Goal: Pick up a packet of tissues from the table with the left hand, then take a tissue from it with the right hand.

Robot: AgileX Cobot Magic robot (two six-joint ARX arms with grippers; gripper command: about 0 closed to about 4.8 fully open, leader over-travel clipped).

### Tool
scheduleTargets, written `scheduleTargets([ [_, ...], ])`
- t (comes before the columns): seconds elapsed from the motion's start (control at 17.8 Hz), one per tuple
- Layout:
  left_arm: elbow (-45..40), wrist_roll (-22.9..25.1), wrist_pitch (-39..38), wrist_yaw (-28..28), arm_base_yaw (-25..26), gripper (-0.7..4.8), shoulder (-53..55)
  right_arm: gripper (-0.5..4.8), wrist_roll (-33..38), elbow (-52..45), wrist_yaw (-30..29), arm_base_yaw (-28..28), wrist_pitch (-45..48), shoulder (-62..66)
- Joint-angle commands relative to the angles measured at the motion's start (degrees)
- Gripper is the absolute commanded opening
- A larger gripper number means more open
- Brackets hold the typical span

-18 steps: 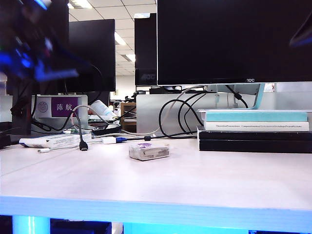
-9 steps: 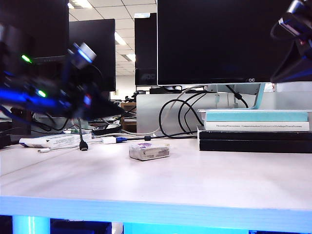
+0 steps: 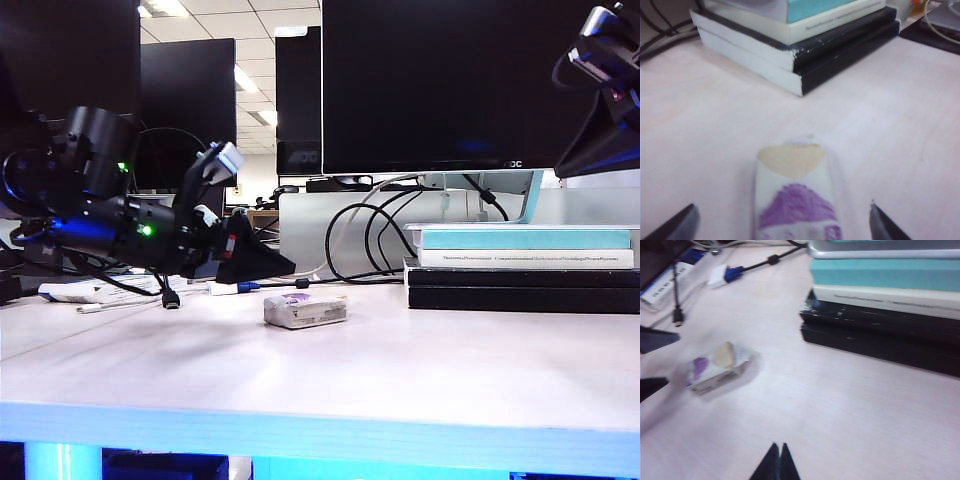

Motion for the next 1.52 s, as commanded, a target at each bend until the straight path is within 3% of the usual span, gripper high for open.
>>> scheduleTargets([
  [0.06,0.1,1.5,-0.3,-2.6,-1.6,4.79,0.8,-0.04,-0.4,0.3,0.7,0.1,1.0,-0.1],
  [0.22,0.3,2.5,-0.1,-11.0,-5.3,4.79,2.5,-0.04,-0.4,0.3,0.9,0.0,1.0,-0.1],
  [0.34,1.0,2.8,-0.3,-12.5,-7.0,4.79,3.5,-0.04,-0.4,0.3,0.9,0.0,1.0,-0.1],
  [0.51,3.6,1.2,-1.0,-19.0,-8.7,4.79,5.5,-0.04,-0.5,0.3,0.9,0.0,0.7,-0.1],
  [0.62,5.4,0.8,-3.9,-18.4,-8.7,4.79,6.3,-0.04,-0.6,0.2,0.9,0.0,0.5,-0.1],
  [0.79,7.8,1.0,-10.0,-16.3,-8.7,3.63,6.4,-0.04,-1.5,0.2,0.9,0.0,0.3,-0.1],
  [1.01,8.1,1.8,-11.6,-13.9,-9.0,2.05,6.4,-0.04,-1.5,0.3,0.9,0.0,0.7,-0.1],
  [1.35,8.1,4.6,-15.2,-3.1,-9.0,2.06,2.1,-0.04,0.6,0.3,-2.3,0.0,-0.8,-0.1],
  [1.4,8.1,5.7,-16.6,-0.9,-9.0,2.06,0.7,-0.04,2.0,0.3,-4.7,-0.1,-1.5,-0.1],
  [1.52,8.1,7.8,-20.7,4.0,-9.0,2.06,-3.2,-0.04,7.3,0.4,-14.9,-1.2,-2.3,-0.1],
])
